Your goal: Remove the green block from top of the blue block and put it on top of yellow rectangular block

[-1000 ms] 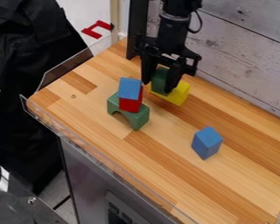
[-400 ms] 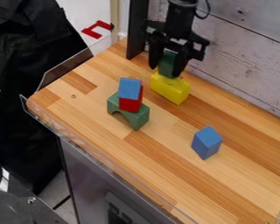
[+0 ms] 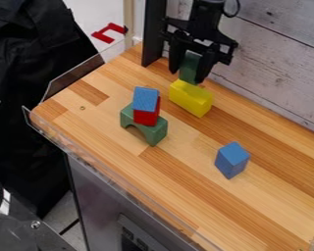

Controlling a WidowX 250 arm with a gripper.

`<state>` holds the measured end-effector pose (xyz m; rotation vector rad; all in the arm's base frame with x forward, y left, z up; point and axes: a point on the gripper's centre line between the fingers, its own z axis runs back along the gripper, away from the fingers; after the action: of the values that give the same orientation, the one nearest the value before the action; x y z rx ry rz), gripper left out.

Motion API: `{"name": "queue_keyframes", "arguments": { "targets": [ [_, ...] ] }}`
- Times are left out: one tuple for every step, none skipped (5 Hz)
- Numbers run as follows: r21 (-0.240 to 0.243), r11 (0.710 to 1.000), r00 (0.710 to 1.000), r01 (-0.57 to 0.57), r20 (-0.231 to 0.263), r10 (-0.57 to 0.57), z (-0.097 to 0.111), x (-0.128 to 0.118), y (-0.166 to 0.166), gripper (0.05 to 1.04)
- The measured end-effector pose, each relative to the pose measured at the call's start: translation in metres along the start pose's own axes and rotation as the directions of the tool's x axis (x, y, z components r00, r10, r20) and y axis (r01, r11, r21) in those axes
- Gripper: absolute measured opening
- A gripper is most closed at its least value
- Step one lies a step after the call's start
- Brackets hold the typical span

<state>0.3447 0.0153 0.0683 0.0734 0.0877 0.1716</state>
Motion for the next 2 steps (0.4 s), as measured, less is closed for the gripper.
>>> {"name": "queue_keyframes", "arguments": {
  "targets": [
    [-0.005,1.000,1.000,0.010,-0.027,-0.010,-0.0108,-0.0022,-0.0018,0.558],
    [-0.005,1.000,0.999,0.014,-0.037,-0.015,-0.0140,-0.0025,-0.0022,0.558]
  ]
}}
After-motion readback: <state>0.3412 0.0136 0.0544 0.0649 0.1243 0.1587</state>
